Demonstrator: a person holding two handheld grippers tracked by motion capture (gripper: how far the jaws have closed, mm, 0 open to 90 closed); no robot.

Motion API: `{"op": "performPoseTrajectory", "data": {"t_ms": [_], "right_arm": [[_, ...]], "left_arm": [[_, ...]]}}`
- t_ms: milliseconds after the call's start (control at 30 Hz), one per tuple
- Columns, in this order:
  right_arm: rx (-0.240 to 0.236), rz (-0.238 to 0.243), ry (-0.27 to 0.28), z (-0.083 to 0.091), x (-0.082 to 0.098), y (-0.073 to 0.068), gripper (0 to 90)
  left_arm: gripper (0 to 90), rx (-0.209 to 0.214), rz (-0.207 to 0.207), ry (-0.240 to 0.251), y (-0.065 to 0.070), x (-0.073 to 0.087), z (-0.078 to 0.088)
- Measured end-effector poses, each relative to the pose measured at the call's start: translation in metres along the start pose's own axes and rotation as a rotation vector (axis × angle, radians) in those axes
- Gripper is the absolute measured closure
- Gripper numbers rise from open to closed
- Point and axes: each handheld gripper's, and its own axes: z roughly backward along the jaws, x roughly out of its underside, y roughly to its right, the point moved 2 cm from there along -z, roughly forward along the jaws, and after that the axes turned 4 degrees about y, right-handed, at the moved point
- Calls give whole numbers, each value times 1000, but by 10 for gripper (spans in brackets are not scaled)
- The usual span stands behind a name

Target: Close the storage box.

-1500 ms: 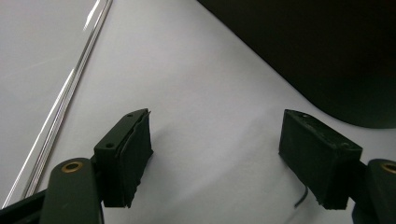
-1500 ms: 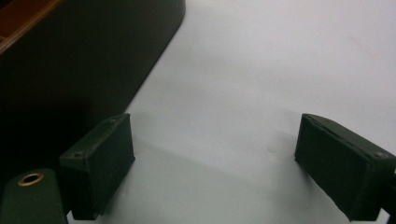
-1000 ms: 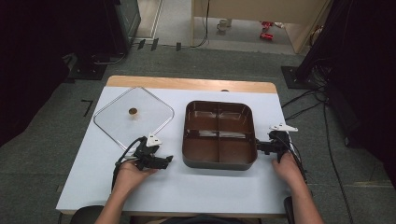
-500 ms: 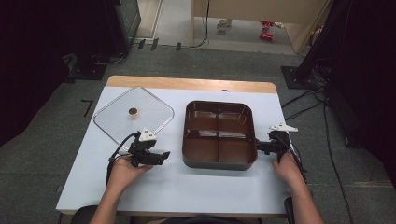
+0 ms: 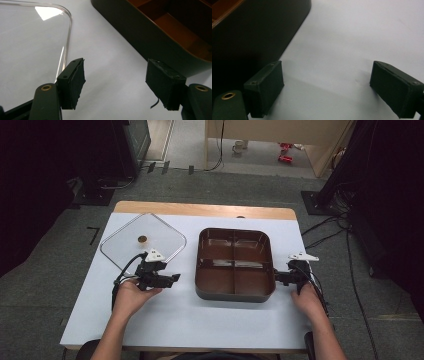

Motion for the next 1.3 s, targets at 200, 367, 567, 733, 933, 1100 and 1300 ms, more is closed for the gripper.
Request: {"op": "performPoseTrajectory", "data": {"t_ms": [200,367,567,733,933,1100,1300], "right_arm": [[0,2,-1,0,0,0,111],[0,1,-1,0,0,0,111],[0,2,-1,0,0,0,111],[0,1,-1,0,0,0,111],[1,2,-1,0,0,0,111],[1,2,-1,0,0,0,111],[1,0,0,0,0,0,111]], "left_arm": [[297,4,-14,6,-10,-7,-1],[288,12,-29,11,-18,-11,-1],[299,-1,-36,6,-30,-18,-4],[289,-18,-21,10,-45,-23,-7],[313,-48,6,4,-65,-25,-14],[326,-65,17,18,-77,-29,-16],[334,-97,27,36,-93,-35,-16]]}}
